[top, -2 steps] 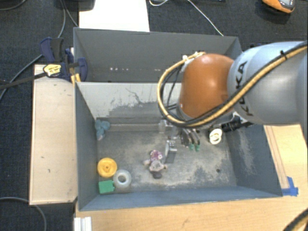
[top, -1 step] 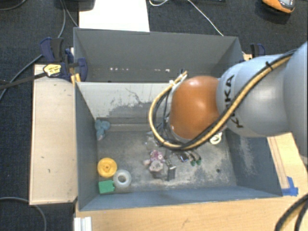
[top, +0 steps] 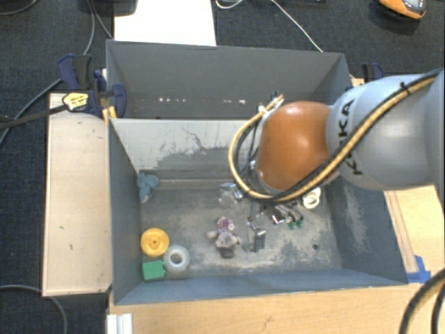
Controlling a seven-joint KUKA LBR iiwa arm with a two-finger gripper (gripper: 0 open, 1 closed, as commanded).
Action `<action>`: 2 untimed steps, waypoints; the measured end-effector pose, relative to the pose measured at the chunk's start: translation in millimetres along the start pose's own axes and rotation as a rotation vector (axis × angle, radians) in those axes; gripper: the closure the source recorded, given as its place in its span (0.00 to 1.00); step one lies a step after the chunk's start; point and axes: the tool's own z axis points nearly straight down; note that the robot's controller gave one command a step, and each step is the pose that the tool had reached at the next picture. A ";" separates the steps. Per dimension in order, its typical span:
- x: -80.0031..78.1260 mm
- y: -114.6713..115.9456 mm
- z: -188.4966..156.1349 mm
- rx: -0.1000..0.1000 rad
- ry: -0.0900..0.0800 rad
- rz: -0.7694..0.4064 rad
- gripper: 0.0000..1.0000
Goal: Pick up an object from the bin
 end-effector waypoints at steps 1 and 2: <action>-11.0 15.2 12.4 0.000 -0.001 -0.234 0.00; 16.4 12.0 39.4 -0.001 0.001 -0.477 0.00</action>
Offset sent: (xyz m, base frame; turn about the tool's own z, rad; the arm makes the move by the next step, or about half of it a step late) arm -0.0187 0.0058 -0.0387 -0.4803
